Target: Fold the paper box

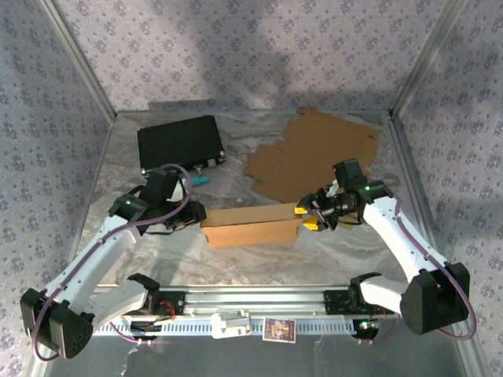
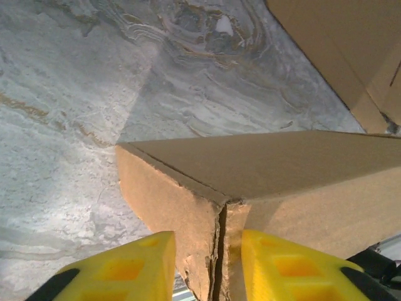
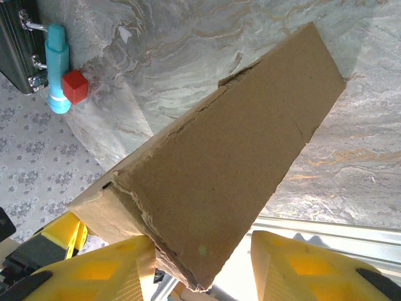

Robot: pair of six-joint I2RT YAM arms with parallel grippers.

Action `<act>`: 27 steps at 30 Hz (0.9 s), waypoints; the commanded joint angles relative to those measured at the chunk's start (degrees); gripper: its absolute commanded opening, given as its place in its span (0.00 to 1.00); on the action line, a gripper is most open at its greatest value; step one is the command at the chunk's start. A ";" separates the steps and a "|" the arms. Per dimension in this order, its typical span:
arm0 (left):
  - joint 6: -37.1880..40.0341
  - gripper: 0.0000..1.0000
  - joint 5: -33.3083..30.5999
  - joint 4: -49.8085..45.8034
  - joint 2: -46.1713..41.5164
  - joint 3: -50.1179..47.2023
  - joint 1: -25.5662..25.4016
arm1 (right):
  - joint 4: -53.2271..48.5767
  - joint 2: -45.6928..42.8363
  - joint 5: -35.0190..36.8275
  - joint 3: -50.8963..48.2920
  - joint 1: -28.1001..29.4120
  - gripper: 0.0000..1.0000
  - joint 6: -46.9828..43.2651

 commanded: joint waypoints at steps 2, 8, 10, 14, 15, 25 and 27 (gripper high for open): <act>0.19 0.27 1.35 -0.08 -0.40 -3.63 0.05 | -5.48 2.18 4.34 -1.03 -0.08 0.44 -0.68; 0.80 0.16 1.42 -0.52 -1.13 -4.66 0.05 | -6.15 2.41 4.63 -0.59 -0.08 0.41 -0.23; 1.01 0.16 1.18 -0.91 -1.47 -4.33 0.01 | -6.90 1.84 5.18 0.92 -0.08 0.42 0.34; 1.09 0.16 0.88 -1.40 -1.67 -3.28 0.05 | -8.05 -0.99 9.01 5.91 0.09 0.56 6.35; 1.10 0.16 0.80 -1.48 -1.64 -3.03 0.02 | -7.67 -2.07 10.20 6.61 0.21 0.60 9.73; 1.70 0.15 0.72 -1.31 -1.28 -2.10 -0.04 | -2.99 -6.34 18.03 5.10 5.23 0.88 45.07; 1.72 0.15 0.72 -1.31 -1.32 -2.12 -0.13 | -2.15 -4.87 18.46 5.06 6.75 0.88 47.95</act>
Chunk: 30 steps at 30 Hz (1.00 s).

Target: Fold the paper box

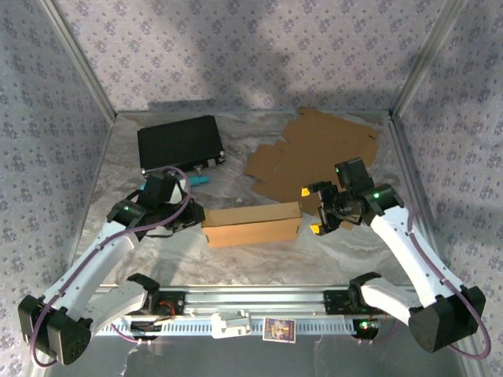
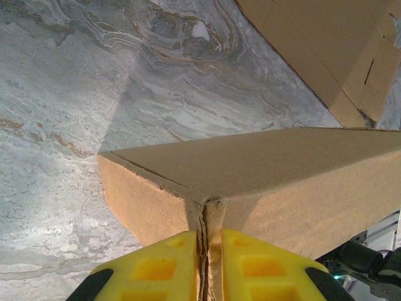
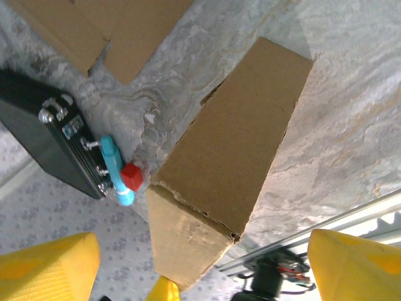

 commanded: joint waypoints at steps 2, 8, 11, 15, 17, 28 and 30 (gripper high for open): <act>1.18 0.15 -0.92 -4.51 0.86 -0.05 -0.17 | 3.78 3.27 2.98 -0.61 2.66 0.87 13.27; 1.24 0.15 -1.01 -4.50 0.70 0.18 -0.25 | 6.85 8.87 1.04 -0.37 4.09 0.86 13.07; 1.29 0.14 -1.18 -4.59 0.63 0.18 -0.35 | 5.48 11.14 -1.33 -0.54 4.25 0.83 10.84; 1.19 0.15 -1.61 -4.57 0.24 0.18 -0.52 | 7.18 12.49 -3.11 -3.39 3.88 0.71 6.56; 1.06 0.15 -2.09 -4.89 -0.01 0.39 -0.65 | 8.19 13.83 -4.23 -4.21 3.48 0.67 2.69; -1.82 0.46 -16.65 -11.72 -7.92 5.87 -0.88 | 21.00 17.37 -5.93 -5.25 6.15 0.60 -5.68; -2.66 0.48 -22.24 -15.28 -10.01 8.90 -0.88 | 25.28 18.08 -5.06 -5.61 7.38 0.60 -5.92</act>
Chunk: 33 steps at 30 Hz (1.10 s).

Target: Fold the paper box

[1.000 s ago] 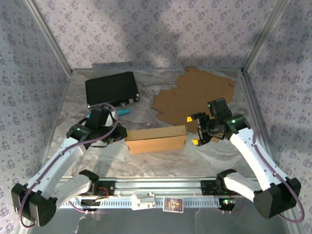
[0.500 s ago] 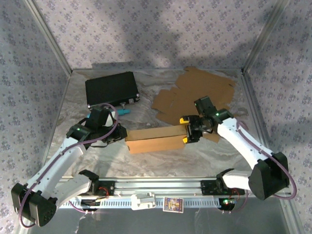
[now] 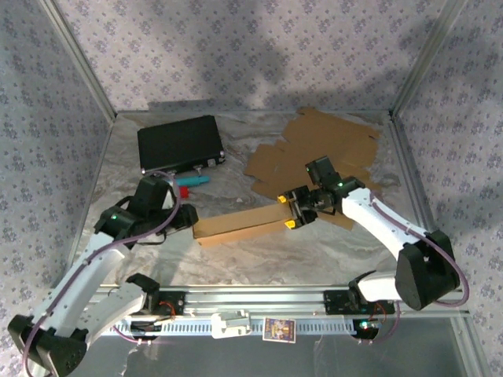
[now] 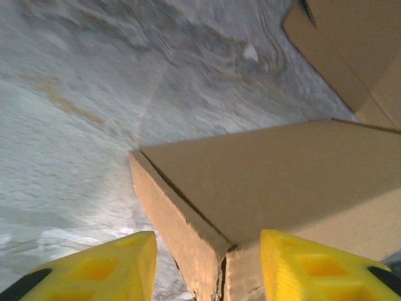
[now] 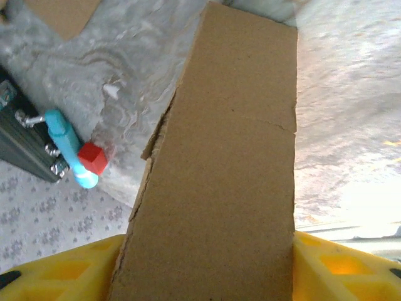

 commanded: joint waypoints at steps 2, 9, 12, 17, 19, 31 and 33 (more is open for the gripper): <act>-2.84 0.48 -15.53 -9.52 -4.95 8.89 -0.34 | 11.66 3.19 4.16 -1.73 3.02 0.59 -3.22; -0.62 0.44 -24.79 -11.39 -5.16 17.88 -0.35 | 28.03 7.43 11.10 -2.81 11.06 0.58 -0.23; 0.12 0.44 -24.63 -8.35 -4.38 18.46 -0.35 | 38.88 10.09 16.22 -5.51 14.43 0.58 1.68; 1.43 0.44 -22.41 -6.86 -3.23 18.29 -0.37 | 50.03 18.36 20.01 -5.97 19.98 0.59 5.83; 2.70 0.44 -21.60 -6.43 -2.77 18.17 -0.43 | 51.71 20.87 22.41 -5.50 22.58 0.62 7.21; 4.54 0.44 -16.19 0.64 0.54 14.47 -0.35 | 14.39 13.88 22.89 4.55 23.07 0.97 -5.02; 4.06 0.44 -13.24 3.70 1.38 13.23 -0.28 | 6.69 14.47 21.72 12.32 20.76 0.93 -20.91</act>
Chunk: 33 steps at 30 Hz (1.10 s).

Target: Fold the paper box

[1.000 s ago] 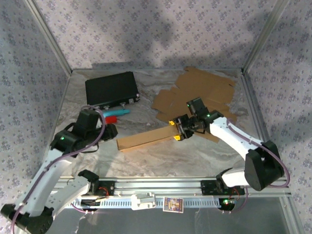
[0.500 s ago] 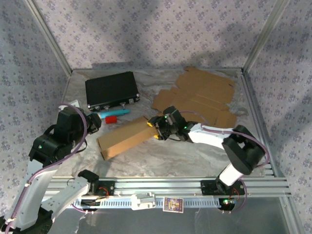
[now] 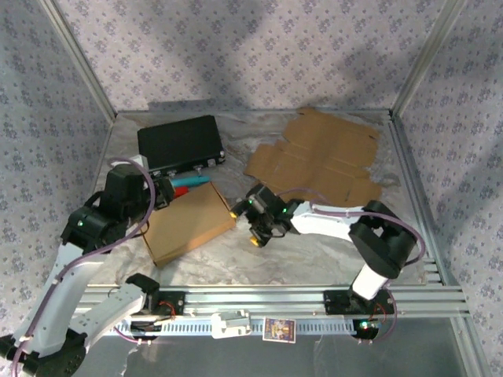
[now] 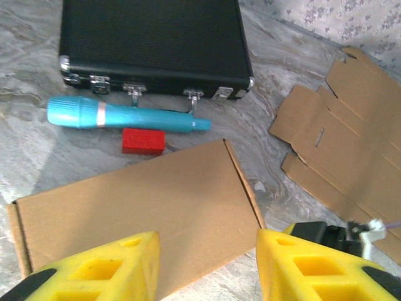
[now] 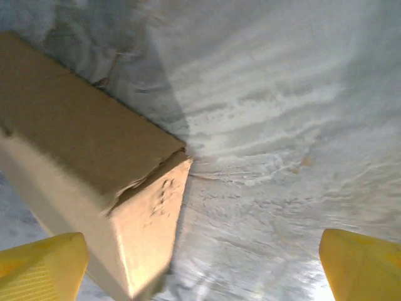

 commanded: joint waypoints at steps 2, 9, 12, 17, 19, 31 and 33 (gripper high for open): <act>-0.75 0.45 8.01 7.71 2.41 -2.59 -0.22 | -24.91 1.37 0.04 20.48 -3.80 0.87 -38.81; -4.23 0.42 19.43 8.04 8.36 -3.52 1.32 | -36.40 17.64 -12.66 35.57 -6.06 0.68 -66.29; -3.78 0.41 19.12 8.11 6.84 -4.75 1.42 | -39.16 22.54 -12.96 41.72 -5.96 0.69 -67.18; -3.75 0.41 18.55 6.64 4.45 -5.40 1.49 | -38.94 27.18 -12.38 45.10 -4.60 0.68 -66.04; -3.83 0.41 18.82 5.69 4.00 -5.39 1.50 | -38.00 28.31 -12.69 45.14 -4.01 0.67 -64.94; -3.61 0.41 19.56 3.79 2.87 -6.53 1.75 | -27.33 31.56 -17.75 47.30 2.12 0.46 -48.76; -3.91 0.41 20.13 3.92 2.95 -6.71 1.76 | -26.53 31.23 -17.57 47.40 2.34 0.46 -45.96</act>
